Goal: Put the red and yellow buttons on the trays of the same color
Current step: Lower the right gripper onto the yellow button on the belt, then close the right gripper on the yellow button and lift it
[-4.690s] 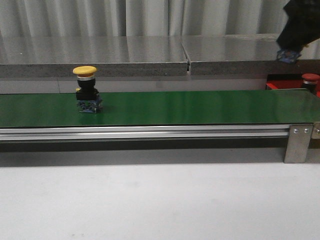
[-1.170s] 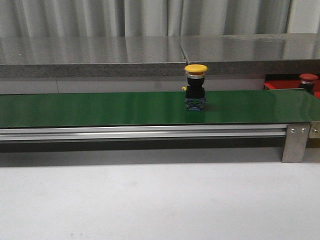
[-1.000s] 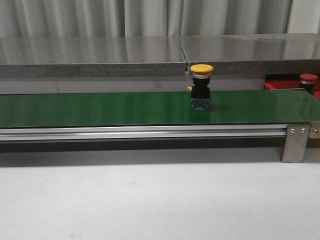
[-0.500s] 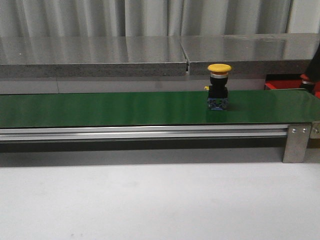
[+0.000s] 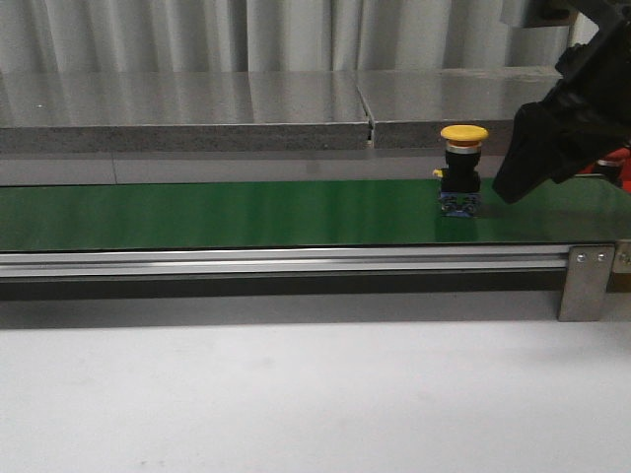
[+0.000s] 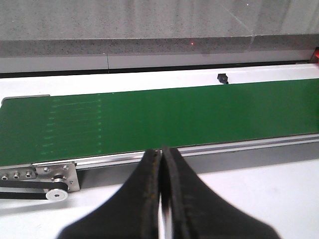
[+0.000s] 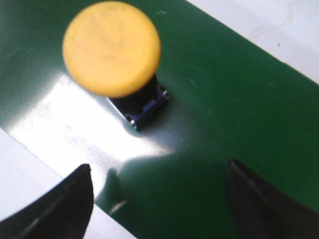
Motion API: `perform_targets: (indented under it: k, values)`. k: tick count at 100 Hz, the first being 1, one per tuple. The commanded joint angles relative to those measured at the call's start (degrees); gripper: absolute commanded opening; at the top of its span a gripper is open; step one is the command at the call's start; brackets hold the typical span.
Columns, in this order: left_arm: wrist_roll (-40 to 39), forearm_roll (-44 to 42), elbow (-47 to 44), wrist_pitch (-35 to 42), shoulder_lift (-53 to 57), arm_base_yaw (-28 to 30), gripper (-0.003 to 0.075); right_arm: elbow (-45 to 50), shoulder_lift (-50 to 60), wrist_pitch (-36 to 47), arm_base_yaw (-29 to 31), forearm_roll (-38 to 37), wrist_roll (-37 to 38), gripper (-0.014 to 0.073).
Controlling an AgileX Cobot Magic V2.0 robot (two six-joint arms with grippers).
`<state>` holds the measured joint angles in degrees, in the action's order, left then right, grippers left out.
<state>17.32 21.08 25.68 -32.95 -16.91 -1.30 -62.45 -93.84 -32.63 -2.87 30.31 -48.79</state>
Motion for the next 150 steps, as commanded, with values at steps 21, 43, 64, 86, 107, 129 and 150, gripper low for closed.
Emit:
perform_targets:
  k: [21,43,64,86,107,129,150]
  values:
    - [0.03,1.47,1.60,3.91,-0.50,-0.50,-0.0019,-7.92,-2.48,1.45,-0.39,2.93,-0.83,0.0545]
    - [0.03,1.47,1.60,3.91,-0.50,-0.50,-0.0019,-12.13,-5.21,0.21,-0.39,3.82,-0.83,0.0539]
    - [0.03,1.47,1.60,3.91,-0.50,-0.50,-0.0019,-12.65,-6.15,-0.91,-0.39,3.79,-0.78,0.0291]
    - [0.03,1.47,1.60,3.91,-0.50,-0.50,-0.0019,-12.76,-4.93,-4.38,-0.18,3.59,-0.29,0.0079]
    - [0.03,1.47,1.60,3.91,-0.50,-0.50,-0.0019,-12.76,1.25,-9.14,2.83,-6.23,12.23,0.0079]
    - [0.03,1.47,1.60,3.91,-0.50,-0.50,-0.0019,-11.72,10.60,-11.53,10.82,-15.94,23.98,0.0079]
    - [0.03,1.47,1.60,3.91,-0.50,-0.50,-0.0019,-6.25,17.04,-11.42,22.25,-15.74,24.16,0.0079]
